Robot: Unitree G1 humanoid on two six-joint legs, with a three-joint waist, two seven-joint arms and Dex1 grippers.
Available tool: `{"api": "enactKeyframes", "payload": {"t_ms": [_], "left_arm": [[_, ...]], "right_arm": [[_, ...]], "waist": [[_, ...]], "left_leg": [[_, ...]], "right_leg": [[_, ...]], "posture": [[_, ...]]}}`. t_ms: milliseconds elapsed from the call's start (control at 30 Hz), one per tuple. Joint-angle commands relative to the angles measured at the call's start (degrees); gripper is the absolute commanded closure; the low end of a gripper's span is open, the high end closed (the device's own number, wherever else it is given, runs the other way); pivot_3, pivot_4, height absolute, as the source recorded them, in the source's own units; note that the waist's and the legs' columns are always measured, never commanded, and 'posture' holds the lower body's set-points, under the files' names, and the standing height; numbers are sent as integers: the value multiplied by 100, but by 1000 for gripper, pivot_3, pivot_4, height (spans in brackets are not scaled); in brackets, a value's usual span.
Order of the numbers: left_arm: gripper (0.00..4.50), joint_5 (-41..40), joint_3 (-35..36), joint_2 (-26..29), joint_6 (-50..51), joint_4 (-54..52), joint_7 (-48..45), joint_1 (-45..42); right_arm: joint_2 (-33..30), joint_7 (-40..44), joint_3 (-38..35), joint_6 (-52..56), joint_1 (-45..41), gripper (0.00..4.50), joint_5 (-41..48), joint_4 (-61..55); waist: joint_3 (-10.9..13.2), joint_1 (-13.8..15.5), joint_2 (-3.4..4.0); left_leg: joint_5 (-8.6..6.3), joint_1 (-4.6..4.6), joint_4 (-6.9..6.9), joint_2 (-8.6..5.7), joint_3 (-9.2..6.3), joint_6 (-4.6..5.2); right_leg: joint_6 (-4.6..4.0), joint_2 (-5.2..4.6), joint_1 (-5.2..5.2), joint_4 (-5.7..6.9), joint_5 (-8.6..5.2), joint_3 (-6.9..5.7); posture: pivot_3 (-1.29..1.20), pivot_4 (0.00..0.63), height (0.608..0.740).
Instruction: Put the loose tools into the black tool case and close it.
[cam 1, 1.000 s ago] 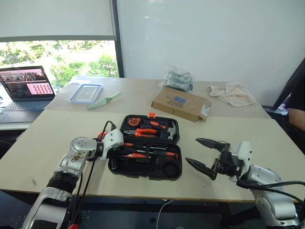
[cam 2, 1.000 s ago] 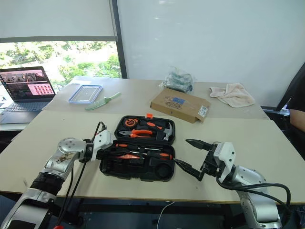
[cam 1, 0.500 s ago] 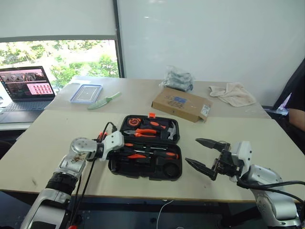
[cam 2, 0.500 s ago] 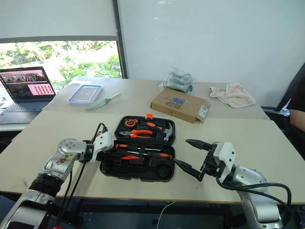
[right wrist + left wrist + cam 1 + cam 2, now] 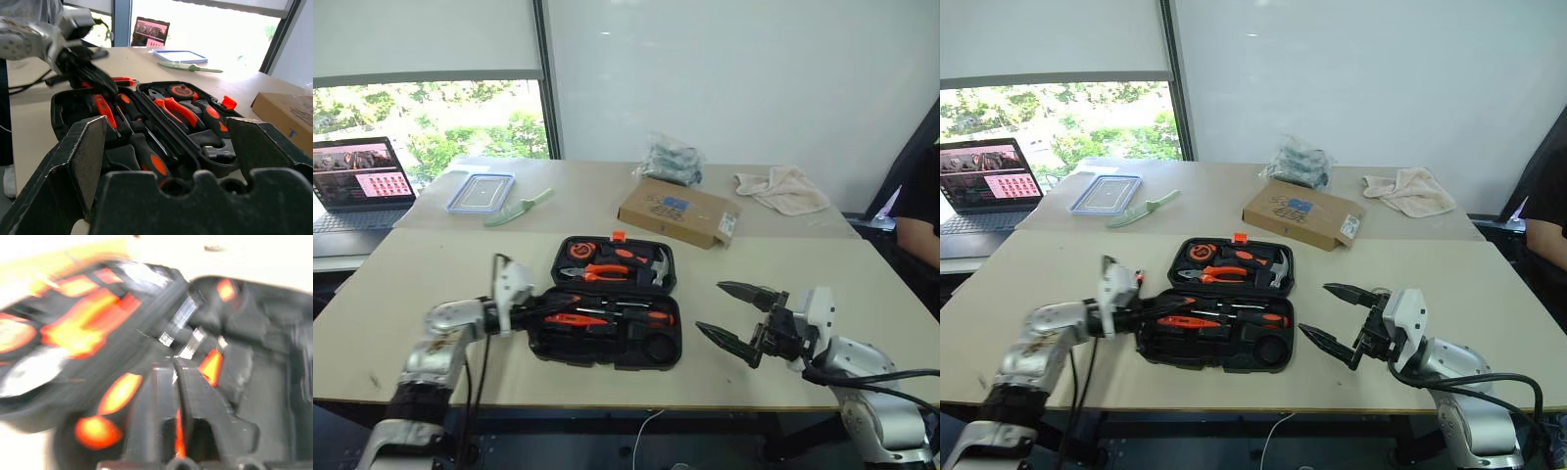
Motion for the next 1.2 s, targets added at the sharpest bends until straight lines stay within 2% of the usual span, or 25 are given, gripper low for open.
{"api": "enactKeyframes", "payload": {"t_ms": [33,133,233,300,400,567,767,867,933,1033,1133,1200], "left_arm": [[2620,-439,1093,242,-142,-789,161,1120],[1586,-592,1823,188,-58,-1206,590,2025],[572,-773,3142,-301,-68,-1461,1361,3391],[44,-835,3475,-555,-28,-1614,1607,3935],[44,-830,3470,-605,43,-1762,1775,4199],[44,-1008,2819,-272,1038,-2011,2151,3611],[44,-746,1616,337,2844,-1630,3049,1849],[44,-488,1101,323,3089,-1149,3248,1011],[44,-336,745,303,3225,-824,3250,536],[44,-182,279,255,3416,-532,3188,53],[782,68,-56,233,3416,-320,3218,-152],[1512,114,-103,216,3518,-244,3263,-188]], "right_arm": [[-50,165,-91,-144,-129,0,125,55],[-12,262,-63,-242,-177,0,95,166],[22,448,68,-491,-238,0,-51,328],[43,531,112,-627,-281,0,-91,412],[45,597,155,-731,-369,0,-115,535],[58,664,232,-748,-509,0,-132,647],[29,641,290,-690,-638,0,-140,658],[15,611,310,-679,-591,0,-143,597],[11,577,313,-671,-535,0,-146,545],[-2,513,298,-657,-454,0,-150,474],[-8,441,274,-649,-363,0,-144,392],[-11,412,267,-643,-314,0,-137,346]], "waist": [[0,-33,2],[3,9,2],[3,70,1],[3,40,-1],[5,116,1],[8,289,3],[5,229,0],[5,164,0],[5,111,-1],[6,74,-1],[6,70,-1],[6,62,-2]], "left_leg": [[-1,1,-2,0,1,1],[-4,6,-9,1,6,5],[-10,3,-7,-5,3,11],[-16,11,-10,-2,7,17],[-17,14,-9,-5,5,17],[1,28,-4,-10,-2,6],[8,35,-7,-12,2,2],[8,32,-17,-15,2,0],[29,28,-20,-20,5,-36],[36,15,-24,-21,4,-52],[35,9,-24,-22,4,-50],[34,9,-24,-19,4,-48]], "right_leg": [[0,-1,0,-3,-1,0],[4,-10,3,-10,-5,-1],[5,-22,3,-13,-4,-10],[5,-30,8,-18,-4,-7],[5,-30,14,-18,-6,-12],[-33,-33,9,-15,-25,-18],[-5,-12,25,0,1,-7],[-7,-9,22,2,2,-11],[-9,-6,17,-3,2,-8],[-8,-2,11,-8,2,-8],[-4,-4,7,-13,0,-9],[-4,-5,6,-15,0,-6]], "posture": [[0,150,740],[0,150,740],[0,150,740],[0,150,740],[0,150,740],[0,150,740],[0,150,740],[0,150,740],[0,150,740],[0,150,740],[0,150,740],[0,150,740]]}}
